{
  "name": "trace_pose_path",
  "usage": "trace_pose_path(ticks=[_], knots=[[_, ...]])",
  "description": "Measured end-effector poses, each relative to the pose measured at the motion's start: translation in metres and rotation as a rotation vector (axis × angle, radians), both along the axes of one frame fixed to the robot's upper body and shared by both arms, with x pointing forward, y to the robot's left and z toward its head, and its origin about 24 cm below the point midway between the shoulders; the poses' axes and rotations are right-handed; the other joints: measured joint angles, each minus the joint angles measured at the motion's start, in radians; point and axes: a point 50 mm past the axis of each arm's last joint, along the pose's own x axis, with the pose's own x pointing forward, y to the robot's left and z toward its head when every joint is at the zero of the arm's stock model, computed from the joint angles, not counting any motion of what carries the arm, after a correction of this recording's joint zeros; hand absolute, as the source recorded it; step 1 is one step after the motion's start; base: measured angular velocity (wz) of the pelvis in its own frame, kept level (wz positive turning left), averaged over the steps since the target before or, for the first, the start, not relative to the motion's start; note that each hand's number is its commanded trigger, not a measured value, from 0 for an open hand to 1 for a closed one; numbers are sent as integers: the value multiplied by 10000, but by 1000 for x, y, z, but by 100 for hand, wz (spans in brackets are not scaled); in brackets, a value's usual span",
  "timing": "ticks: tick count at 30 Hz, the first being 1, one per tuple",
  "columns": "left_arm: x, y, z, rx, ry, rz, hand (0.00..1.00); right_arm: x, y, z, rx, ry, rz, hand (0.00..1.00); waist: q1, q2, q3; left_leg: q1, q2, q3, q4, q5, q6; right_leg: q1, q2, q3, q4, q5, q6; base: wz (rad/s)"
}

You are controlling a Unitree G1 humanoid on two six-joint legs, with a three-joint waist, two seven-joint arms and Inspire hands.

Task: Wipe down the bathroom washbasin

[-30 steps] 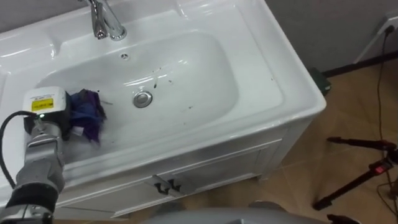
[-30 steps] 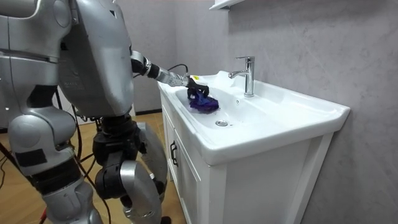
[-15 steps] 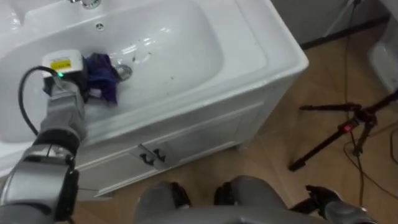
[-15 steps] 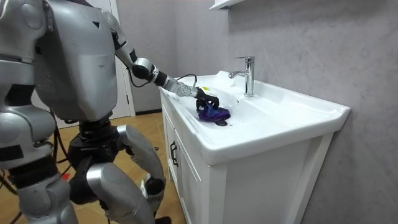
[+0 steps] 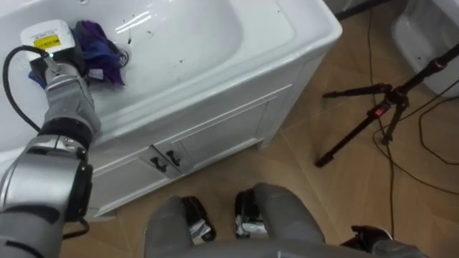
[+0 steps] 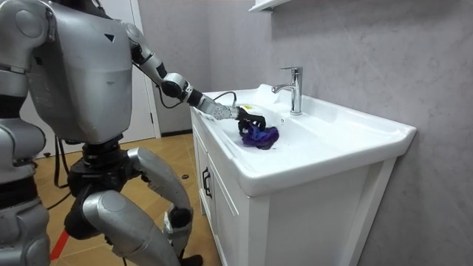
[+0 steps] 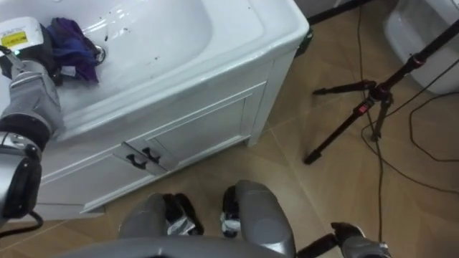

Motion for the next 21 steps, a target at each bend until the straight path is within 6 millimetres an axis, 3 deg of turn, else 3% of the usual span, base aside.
trace_pose_path(ticks=[14,21], knots=[[5,-11,2,-777,-1079,342,100,2,5,-1,13,28,165,0,-201,-71,13,-143,116,190,-21,0,0,-177,-3,11,3,39,-28,1],[12,-26,4,-1222,-1523,185,100,3,5,-1,24,-1,89,0,-601,-27,-12,-203,124,183,29,-12,21,-189,-5,-6,3,32,-2,2]])
